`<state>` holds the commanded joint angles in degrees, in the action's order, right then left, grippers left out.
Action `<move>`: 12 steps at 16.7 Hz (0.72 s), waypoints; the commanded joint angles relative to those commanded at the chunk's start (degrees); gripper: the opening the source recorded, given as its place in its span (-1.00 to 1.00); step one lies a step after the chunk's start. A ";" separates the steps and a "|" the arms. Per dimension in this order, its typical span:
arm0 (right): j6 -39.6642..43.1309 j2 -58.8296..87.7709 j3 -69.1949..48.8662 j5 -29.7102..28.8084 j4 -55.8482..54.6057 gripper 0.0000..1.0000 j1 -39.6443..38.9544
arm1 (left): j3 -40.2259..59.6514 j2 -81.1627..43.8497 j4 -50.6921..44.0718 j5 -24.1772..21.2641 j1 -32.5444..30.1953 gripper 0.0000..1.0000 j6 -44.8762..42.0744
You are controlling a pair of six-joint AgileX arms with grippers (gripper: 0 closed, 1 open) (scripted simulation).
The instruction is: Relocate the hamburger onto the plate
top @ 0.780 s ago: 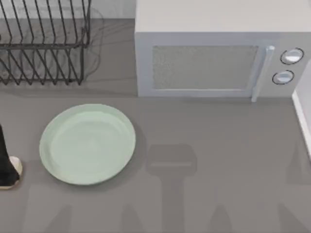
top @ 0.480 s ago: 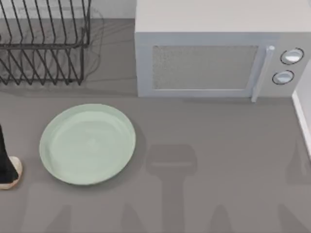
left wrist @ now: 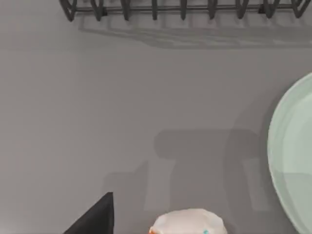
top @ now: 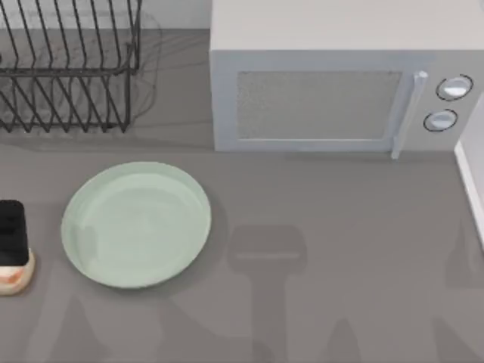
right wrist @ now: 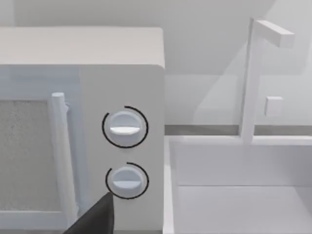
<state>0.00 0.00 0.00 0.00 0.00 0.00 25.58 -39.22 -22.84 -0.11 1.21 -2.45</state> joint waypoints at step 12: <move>0.00 0.00 0.00 0.00 0.00 1.00 0.00 | 32.85 -53.33 -29.98 0.03 1.86 1.00 -2.94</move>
<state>0.00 0.00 0.00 0.00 0.00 0.00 58.43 -92.55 -52.83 -0.07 3.06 -5.39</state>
